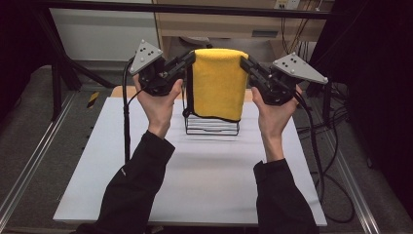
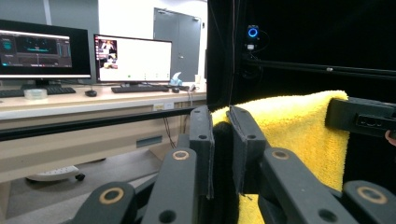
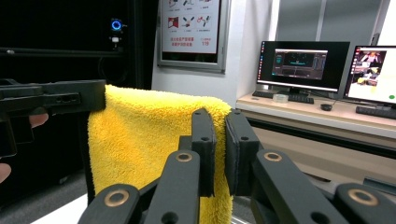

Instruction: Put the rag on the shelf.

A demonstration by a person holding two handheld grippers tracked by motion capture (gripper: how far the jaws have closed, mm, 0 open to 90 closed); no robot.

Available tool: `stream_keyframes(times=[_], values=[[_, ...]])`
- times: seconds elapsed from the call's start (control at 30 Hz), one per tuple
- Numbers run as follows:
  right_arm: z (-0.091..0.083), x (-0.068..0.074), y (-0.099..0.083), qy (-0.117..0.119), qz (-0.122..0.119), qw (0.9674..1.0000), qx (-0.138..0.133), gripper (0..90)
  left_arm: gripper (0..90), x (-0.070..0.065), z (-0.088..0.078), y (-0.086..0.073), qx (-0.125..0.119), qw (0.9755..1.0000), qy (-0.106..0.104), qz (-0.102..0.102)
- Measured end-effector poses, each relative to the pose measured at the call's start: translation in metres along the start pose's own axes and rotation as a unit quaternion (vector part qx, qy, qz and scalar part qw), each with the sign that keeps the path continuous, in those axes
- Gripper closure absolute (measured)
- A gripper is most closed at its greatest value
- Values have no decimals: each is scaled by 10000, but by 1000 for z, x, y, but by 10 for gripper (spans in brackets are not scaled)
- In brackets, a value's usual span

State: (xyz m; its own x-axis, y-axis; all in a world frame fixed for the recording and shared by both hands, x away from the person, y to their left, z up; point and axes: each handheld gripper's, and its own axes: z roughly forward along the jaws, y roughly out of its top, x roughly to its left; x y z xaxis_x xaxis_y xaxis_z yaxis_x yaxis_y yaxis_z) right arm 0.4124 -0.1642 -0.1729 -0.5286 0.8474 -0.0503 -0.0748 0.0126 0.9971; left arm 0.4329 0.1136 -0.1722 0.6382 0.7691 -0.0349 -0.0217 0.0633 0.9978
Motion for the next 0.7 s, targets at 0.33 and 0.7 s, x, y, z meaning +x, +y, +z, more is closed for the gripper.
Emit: stream_keyframes(times=[0.33,0.7], values=[[10,-3,17,-50,-48,9999,-111,839,799,4,5,14,-132,9999,6,4],[22,-7,30,-60,-27,9998,-203,839,798,13,12,31,-206,9998,59,25]])
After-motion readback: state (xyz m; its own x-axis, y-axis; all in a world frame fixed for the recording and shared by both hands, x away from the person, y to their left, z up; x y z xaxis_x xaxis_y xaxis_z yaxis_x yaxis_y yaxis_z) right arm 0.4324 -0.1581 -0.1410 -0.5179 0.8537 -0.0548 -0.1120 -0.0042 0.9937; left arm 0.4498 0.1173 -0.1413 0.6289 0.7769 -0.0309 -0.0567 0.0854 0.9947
